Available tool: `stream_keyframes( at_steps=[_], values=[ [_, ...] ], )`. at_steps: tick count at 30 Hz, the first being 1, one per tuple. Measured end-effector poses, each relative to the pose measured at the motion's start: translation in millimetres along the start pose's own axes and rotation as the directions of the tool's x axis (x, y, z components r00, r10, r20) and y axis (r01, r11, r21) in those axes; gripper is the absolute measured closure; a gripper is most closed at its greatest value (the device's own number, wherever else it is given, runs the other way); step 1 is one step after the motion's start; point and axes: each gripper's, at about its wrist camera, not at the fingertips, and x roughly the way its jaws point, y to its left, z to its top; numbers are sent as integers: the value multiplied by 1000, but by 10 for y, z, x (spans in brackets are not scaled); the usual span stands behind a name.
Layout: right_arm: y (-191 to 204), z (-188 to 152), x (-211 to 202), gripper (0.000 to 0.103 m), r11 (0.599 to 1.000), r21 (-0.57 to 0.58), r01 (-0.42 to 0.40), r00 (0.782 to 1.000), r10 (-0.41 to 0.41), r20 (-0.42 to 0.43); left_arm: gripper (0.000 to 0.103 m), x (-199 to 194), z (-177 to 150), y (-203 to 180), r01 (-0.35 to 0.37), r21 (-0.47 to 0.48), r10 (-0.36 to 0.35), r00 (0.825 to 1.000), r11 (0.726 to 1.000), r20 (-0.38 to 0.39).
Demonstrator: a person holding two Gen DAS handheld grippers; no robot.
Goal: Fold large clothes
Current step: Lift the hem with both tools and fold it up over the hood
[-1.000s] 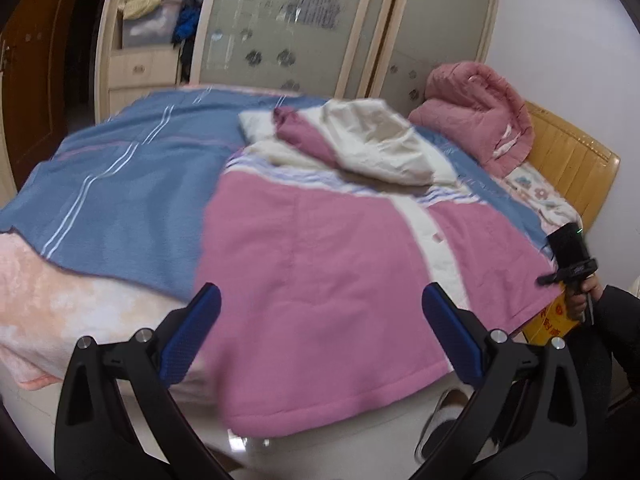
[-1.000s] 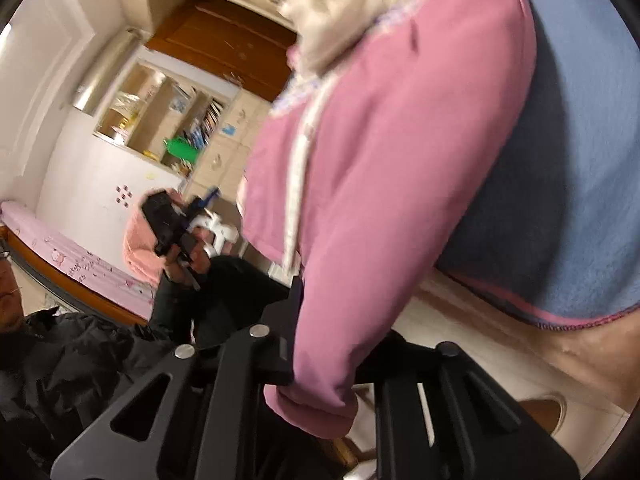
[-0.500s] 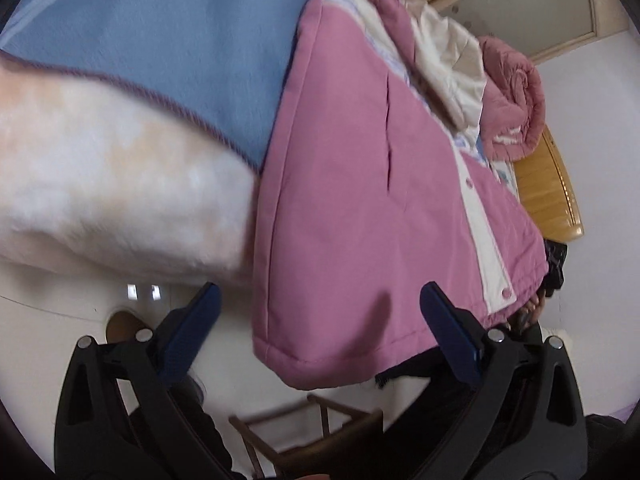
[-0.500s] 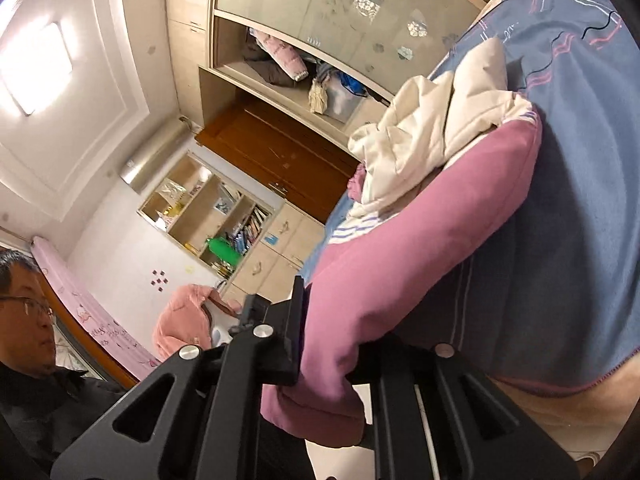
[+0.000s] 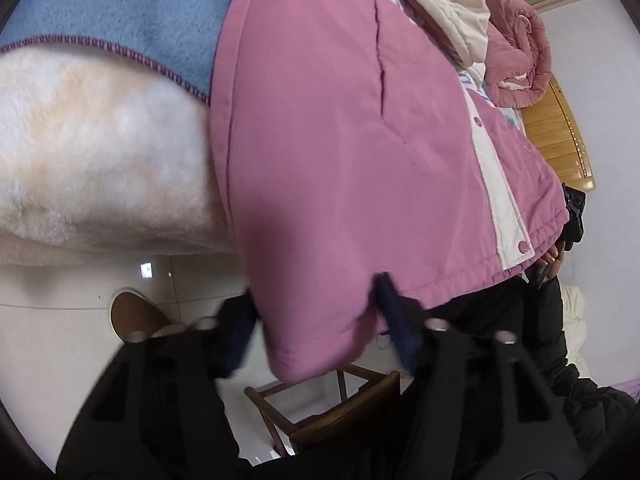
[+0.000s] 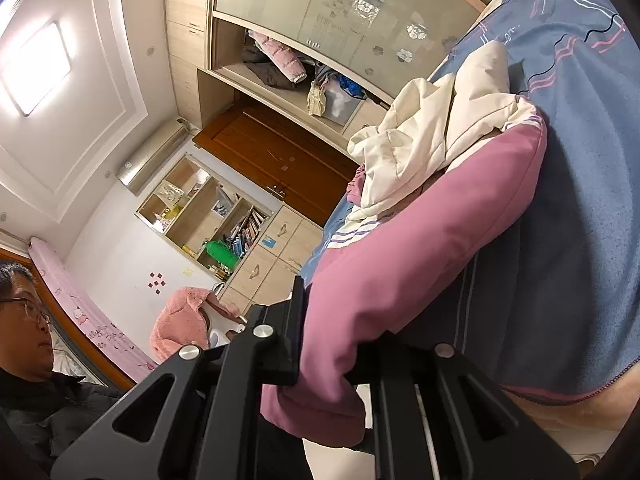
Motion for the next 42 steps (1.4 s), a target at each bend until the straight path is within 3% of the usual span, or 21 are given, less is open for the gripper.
stream_keyframes(
  at_steps=[3,6,11,15,22,28,35,42],
  values=[
    [4,1,32,92,1000,-2,12,1000,-12,-11,70,-38,-10,-71,-27,40,26,999,999,20],
    [-9,-12,52,92,1000,-7,29,999,-29,-24,78,-56,-34,-202,-102,93,96,993,990,63],
    [-22,-40,98,92,995,-26,93,994,-94,-49,87,-81,-147,-492,-289,213,252,950,933,185],
    [-13,-66,159,92,990,-47,133,988,-136,-73,89,-156,-215,-657,-373,253,297,909,892,292],
    [-8,-87,200,92,986,-71,149,985,-154,-77,90,-417,-316,-862,-406,284,248,852,869,460],
    [-18,-88,193,92,987,-73,146,986,-151,-67,90,-466,-337,-968,-426,289,226,817,857,531],
    [-18,-83,182,92,989,-67,130,989,-134,-58,91,-498,-307,-1045,-414,303,184,801,858,570],
    [-57,-34,141,92,998,-37,60,998,-61,-26,91,-564,-248,-1087,-375,310,127,791,873,598]
  ],
)
